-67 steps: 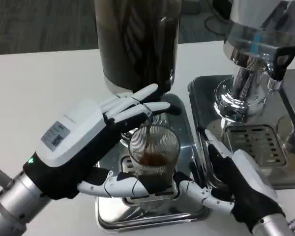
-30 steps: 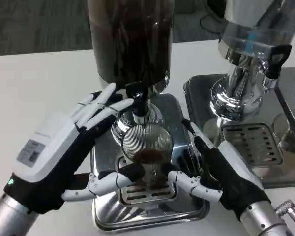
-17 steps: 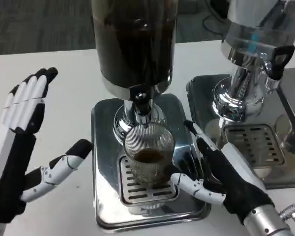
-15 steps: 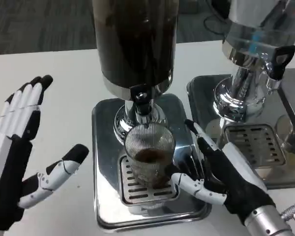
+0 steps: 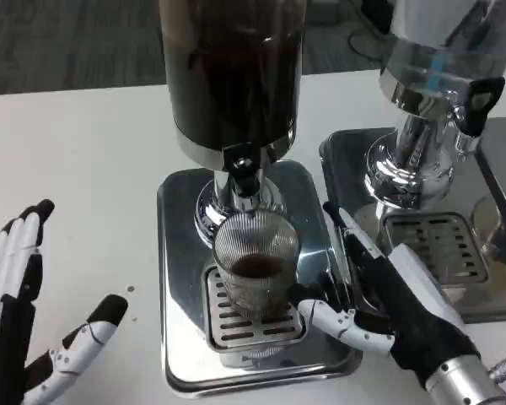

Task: Grasp the cup under the faucet to collect the drink, then remove the cup.

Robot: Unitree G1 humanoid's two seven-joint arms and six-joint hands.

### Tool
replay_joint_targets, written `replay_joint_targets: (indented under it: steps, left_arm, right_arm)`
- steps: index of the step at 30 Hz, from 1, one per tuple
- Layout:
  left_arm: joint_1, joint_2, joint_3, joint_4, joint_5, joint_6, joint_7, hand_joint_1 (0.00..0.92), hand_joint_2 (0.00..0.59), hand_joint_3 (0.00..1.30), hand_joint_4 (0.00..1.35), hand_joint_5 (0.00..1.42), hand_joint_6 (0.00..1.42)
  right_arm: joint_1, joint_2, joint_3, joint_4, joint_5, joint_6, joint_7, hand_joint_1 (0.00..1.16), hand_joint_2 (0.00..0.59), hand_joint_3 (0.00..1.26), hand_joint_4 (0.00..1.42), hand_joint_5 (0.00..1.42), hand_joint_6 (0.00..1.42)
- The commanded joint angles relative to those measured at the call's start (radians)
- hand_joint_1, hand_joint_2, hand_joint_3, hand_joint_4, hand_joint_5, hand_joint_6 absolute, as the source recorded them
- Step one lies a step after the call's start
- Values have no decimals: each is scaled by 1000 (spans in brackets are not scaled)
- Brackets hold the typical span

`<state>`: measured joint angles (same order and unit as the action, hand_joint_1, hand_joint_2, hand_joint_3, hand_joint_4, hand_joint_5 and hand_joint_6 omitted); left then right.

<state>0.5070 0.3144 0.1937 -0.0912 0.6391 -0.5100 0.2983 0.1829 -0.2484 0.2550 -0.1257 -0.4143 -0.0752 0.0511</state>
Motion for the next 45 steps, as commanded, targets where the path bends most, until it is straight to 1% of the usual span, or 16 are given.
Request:
replay_joint_targets:
  steps: [1, 3, 6, 9, 11, 14, 17, 19, 22, 25, 27, 34, 38, 39, 43, 45]
  left_arm:
    - [12, 27, -17, 25, 47, 11, 25, 0, 65, 0, 0, 0, 0]
    - [21, 47, -32, 25, 91, 29, 14, 0, 43, 0, 0, 0, 0]
    - [32, 57, -51, 25, 105, 52, 4, 0, 38, 0, 0, 0, 0]
    - [29, 67, -60, 41, 85, 54, 4, 0, 36, 0, 0, 0, 0]
    - [25, 74, -69, 52, 71, 44, 4, 0, 34, 0, 0, 0, 0]
    - [25, 86, -79, 60, 62, 37, 7, 0, 33, 0, 0, 0, 0]
    - [23, 94, -80, 65, 46, 37, 9, 0, 39, 0, 0, 0, 0]
    - [19, 101, -80, 68, 36, 38, 8, 0, 46, 0, 0, 0, 0]
    - [11, 110, -86, 77, 21, 34, 7, 0, 63, 3, 0, 0, 0]
    - [6, 118, -89, 83, 0, 23, 6, 0, 68, 17, 0, 0, 0]
    - [3, 120, -90, 90, -12, 21, 5, 0, 68, 21, 0, 0, 0]
    - [2, 125, -88, 95, -29, 23, 2, 0, 74, 42, 0, 0, 0]
    - [2, 134, -85, 94, -38, 28, -4, 0, 77, 49, 0, 0, 0]
    - [3, 138, -83, 96, -42, 26, -5, 0, 79, 58, 0, 0, 0]
    - [8, 146, -78, 90, -50, 25, -6, 0, 88, 71, 0, 0, 0]
    - [10, 146, -79, 84, -49, 28, -6, 0, 89, 74, 0, 0, 0]
  right_arm:
    - [-17, -4, 17, 19, -30, -8, -3, 456, 213, 0, 0, 0, 27]
    - [-22, -2, 12, 20, -36, 0, -2, 437, 205, 0, 0, 0, 7]
    - [-23, 0, 9, 13, -36, 2, 4, 434, 206, 0, 0, 0, 5]
    - [-27, 19, 16, 24, -49, 10, -12, 441, 205, 0, 0, 0, 1]
    - [-44, 38, 14, 68, -30, -5, -24, 444, 204, 0, 0, 0, 0]
    - [-62, 56, 15, 96, -40, -16, -52, 464, 198, 0, 0, 0, 3]
    - [-81, 64, 19, 125, -25, -43, -60, 469, 200, 0, 0, 0, 3]
    - [-79, 74, 23, 130, -31, -73, -89, 482, 202, 0, 0, 0, 13]
    - [-97, 78, 31, 168, -1, -98, -64, 505, 202, 0, 0, 0, 27]
    - [-101, 83, 29, 183, 5, -115, -70, 528, 208, 0, 0, 0, 31]
    - [-102, 75, 36, 173, -9, -122, -69, 529, 208, 0, 0, 0, 31]
    - [-111, 86, 48, 225, 28, -176, -53, 536, 204, 0, 0, 0, 33]
    - [-115, 112, 39, 283, 43, -218, -88, 564, 197, 0, 0, 0, 34]
    - [-117, 119, 38, 295, 32, -240, -117, 566, 196, 0, 0, 0, 34]
    - [-144, 133, 39, 350, 40, -261, -120, 591, 202, 0, 0, 0, 49]
    - [-147, 136, 38, 371, 45, -289, -127, 593, 202, 0, 0, 0, 52]
